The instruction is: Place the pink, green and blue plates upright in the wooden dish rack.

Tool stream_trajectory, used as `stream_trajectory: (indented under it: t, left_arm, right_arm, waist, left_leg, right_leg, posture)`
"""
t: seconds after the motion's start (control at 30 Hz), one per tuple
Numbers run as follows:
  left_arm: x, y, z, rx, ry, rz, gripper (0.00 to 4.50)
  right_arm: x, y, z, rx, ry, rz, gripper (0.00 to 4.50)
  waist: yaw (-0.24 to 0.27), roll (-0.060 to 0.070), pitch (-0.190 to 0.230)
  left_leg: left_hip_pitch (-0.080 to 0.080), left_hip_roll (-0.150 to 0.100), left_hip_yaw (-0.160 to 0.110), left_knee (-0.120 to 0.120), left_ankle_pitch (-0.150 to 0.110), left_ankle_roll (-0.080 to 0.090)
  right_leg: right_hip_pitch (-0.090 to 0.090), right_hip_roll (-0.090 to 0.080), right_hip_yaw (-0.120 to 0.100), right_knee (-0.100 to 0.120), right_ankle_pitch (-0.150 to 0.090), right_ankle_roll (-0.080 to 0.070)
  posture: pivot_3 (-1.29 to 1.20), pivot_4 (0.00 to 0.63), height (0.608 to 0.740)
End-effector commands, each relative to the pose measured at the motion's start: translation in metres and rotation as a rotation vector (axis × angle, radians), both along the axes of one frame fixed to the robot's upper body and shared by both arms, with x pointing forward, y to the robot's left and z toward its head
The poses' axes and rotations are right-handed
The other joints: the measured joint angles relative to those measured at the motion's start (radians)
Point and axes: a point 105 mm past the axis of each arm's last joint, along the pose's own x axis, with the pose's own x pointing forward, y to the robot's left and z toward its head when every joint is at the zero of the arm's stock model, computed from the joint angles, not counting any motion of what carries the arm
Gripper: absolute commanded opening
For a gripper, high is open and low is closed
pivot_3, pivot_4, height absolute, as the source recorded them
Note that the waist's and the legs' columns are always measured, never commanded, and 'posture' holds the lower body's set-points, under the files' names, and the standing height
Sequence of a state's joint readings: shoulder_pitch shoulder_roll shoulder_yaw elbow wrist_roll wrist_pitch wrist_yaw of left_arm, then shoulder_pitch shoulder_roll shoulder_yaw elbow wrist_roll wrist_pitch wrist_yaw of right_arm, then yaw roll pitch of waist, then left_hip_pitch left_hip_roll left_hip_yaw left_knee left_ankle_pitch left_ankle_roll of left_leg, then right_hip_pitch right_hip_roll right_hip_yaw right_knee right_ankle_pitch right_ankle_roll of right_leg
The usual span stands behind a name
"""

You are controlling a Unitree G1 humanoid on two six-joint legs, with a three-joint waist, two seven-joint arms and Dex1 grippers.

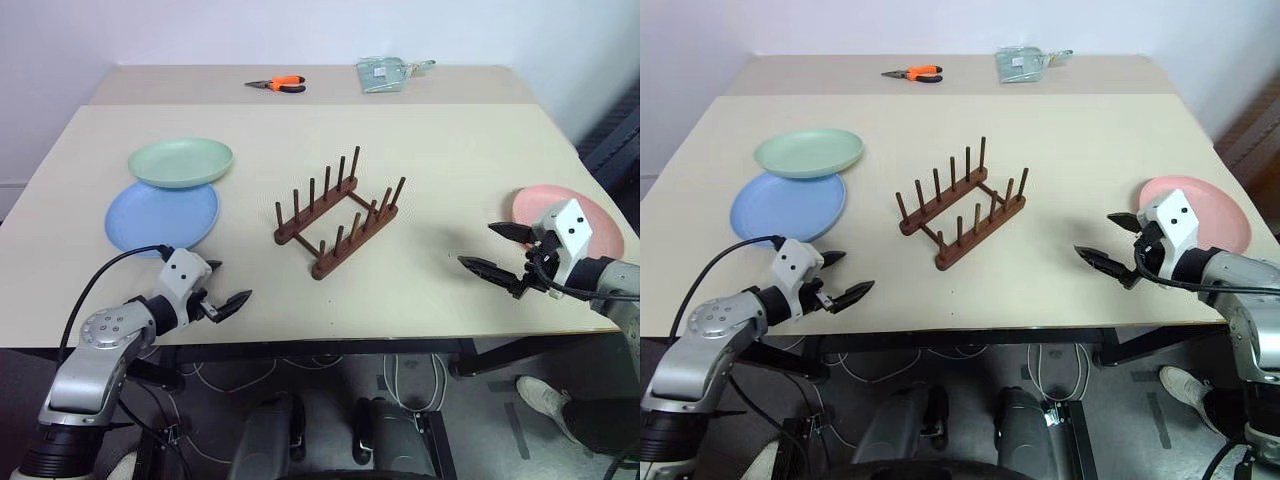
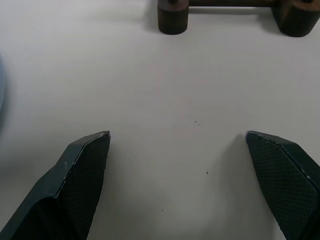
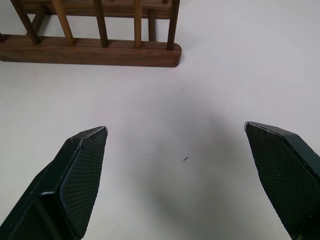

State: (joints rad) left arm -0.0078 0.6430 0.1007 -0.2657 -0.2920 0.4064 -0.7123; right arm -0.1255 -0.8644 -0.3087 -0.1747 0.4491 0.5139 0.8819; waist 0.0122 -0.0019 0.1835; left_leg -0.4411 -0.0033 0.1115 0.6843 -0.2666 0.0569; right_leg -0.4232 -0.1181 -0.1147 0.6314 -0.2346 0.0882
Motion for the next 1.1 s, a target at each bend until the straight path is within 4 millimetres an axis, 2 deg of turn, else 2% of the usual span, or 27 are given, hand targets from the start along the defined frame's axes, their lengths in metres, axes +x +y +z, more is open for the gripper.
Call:
stream_trajectory:
  t: [0.03, 0.2, 0.37, 0.47, 0.57, 0.7, 0.77, 0.83, 0.9, 1.03, 1.07, 1.1]
  left_arm:
    - [0.001, -0.007, 0.013, -0.003, -0.053, -0.018, 4.44]
    - [-0.002, -0.024, 0.015, -0.037, -0.054, -0.048, 4.44]
    - [-0.012, -0.055, 0.013, -0.111, -0.003, -0.13, 4.44]
    - [-0.013, -0.075, 0.006, -0.082, 0.004, -0.154, 4.44]
    - [-0.011, -0.097, -0.007, -0.044, 0.01, -0.18, 4.44]
    - [0.002, -0.133, -0.02, -0.036, -0.001, -0.181, 4.44]
    - [0.009, -0.14, -0.025, -0.036, 0.007, -0.166, 4.44]
    - [0.016, -0.142, -0.029, -0.033, 0.009, -0.14, 3.94]
    - [0.023, -0.148, -0.028, -0.049, -0.006, -0.132, 3.08]
    - [0.031, -0.152, -0.028, -0.042, -0.033, -0.153, 1.09]
    - [0.032, -0.152, -0.027, -0.035, -0.044, -0.168, 0.75]
    - [0.034, -0.152, -0.026, -0.022, -0.056, -0.194, 0.76]
  right_arm:
    - [0.003, 0.007, 0.008, -0.014, -0.058, 0.018, 4.5]
    - [0.008, 0.013, 0.007, -0.013, -0.089, 0.024, 4.5]
    - [0.003, 0.031, 0.002, 0.046, -0.032, 0.103, 4.5]
    - [0.0, 0.04, -0.002, 0.052, -0.016, 0.128, 4.5]
    - [-0.002, 0.05, -0.005, 0.064, -0.015, 0.134, 4.5]
    - [-0.01, 0.058, -0.015, 0.063, 0.009, 0.156, 4.5]
    - [-0.012, 0.06, -0.017, 0.062, 0.01, 0.157, 4.5]
    - [-0.014, 0.063, -0.018, 0.062, 0.01, 0.157, 4.5]
    - [-0.018, 0.064, -0.021, 0.062, 0.012, 0.154, 4.5]
    - [-0.02, 0.063, -0.026, 0.037, 0.009, 0.139, 4.5]
    - [-0.02, 0.062, -0.026, 0.033, 0.006, 0.133, 4.5]
    - [-0.019, 0.06, -0.026, 0.03, 0.0, 0.124, 4.5]
  waist:
    - [0.0, 0.0, 0.0]
    - [0.0, 0.0, 0.0]
    - [0.001, 0.0, 0.0]
    - [0.001, 0.001, -0.001]
    - [0.001, 0.001, -0.001]
    - [0.007, 0.002, -0.002]
    - [0.007, 0.002, -0.002]
    - [0.006, 0.003, -0.004]
    - [0.005, 0.003, -0.004]
    - [0.004, 0.003, -0.005]
    - [0.004, 0.003, -0.005]
    - [0.003, 0.003, -0.005]
  left_leg:
    - [0.0, 0.0, 0.0, 0.0, 0.0, 0.0]
    - [0.0, 0.0, 0.0, 0.0, 0.0, 0.0]
    - [0.0, 0.0, 0.0, 0.0, 0.0, 0.0]
    - [0.0, 0.0, 0.0, 0.0, 0.0, 0.0]
    - [0.0, -0.001, 0.0, 0.0, 0.0, 0.0]
    - [0.0, -0.001, 0.0, 0.001, 0.0, 0.0]
    - [0.0, -0.001, 0.0, 0.001, 0.0, 0.001]
    - [0.001, -0.001, 0.0, 0.001, 0.0, 0.001]
    - [0.001, -0.001, 0.0, 0.001, 0.0, 0.001]
    - [0.004, -0.001, -0.001, 0.001, -0.001, 0.002]
    - [0.005, -0.001, -0.001, 0.001, -0.001, 0.002]
    - [0.007, -0.001, -0.001, 0.001, -0.001, 0.002]
  right_leg:
    - [0.0, 0.0, 0.0, 0.0, 0.0, 0.0]
    - [0.0, 0.0, 0.0, 0.0, 0.0, 0.0]
    - [0.0, 0.001, 0.0, 0.0, 0.0, 0.0]
    - [0.001, 0.0, 0.0, 0.0, 0.0, 0.0]
    - [0.001, 0.001, 0.0, 0.0, 0.0, 0.0]
    - [0.001, 0.001, -0.001, 0.0, 0.0, 0.0]
    - [0.002, 0.001, -0.001, 0.0, 0.0, 0.001]
    - [0.002, 0.001, -0.001, 0.0, 0.0, 0.001]
    - [0.002, 0.001, -0.001, 0.0, 0.0, 0.001]
    - [0.006, 0.001, -0.001, 0.0, 0.0, 0.001]
    - [0.007, 0.0, -0.001, 0.0, 0.0, 0.001]
    - [0.008, 0.0, 0.0, -0.001, 0.0, 0.001]
  posture:
    - [0.0, 0.15, 0.74]
    - [0.0, 0.15, 0.74]
    - [0.0, 0.15, 0.74]
    - [0.0, 0.15, 0.74]
    - [0.0, 0.15, 0.74]
    - [0.0, 0.15, 0.74]
    - [0.0, 0.15, 0.74]
    - [0.0, 0.15, 0.74]
    - [0.0, 0.15, 0.74]
    - [0.0, 0.15, 0.74]
    - [0.0, 0.15, 0.74]
    - [0.0, 0.15, 0.74]
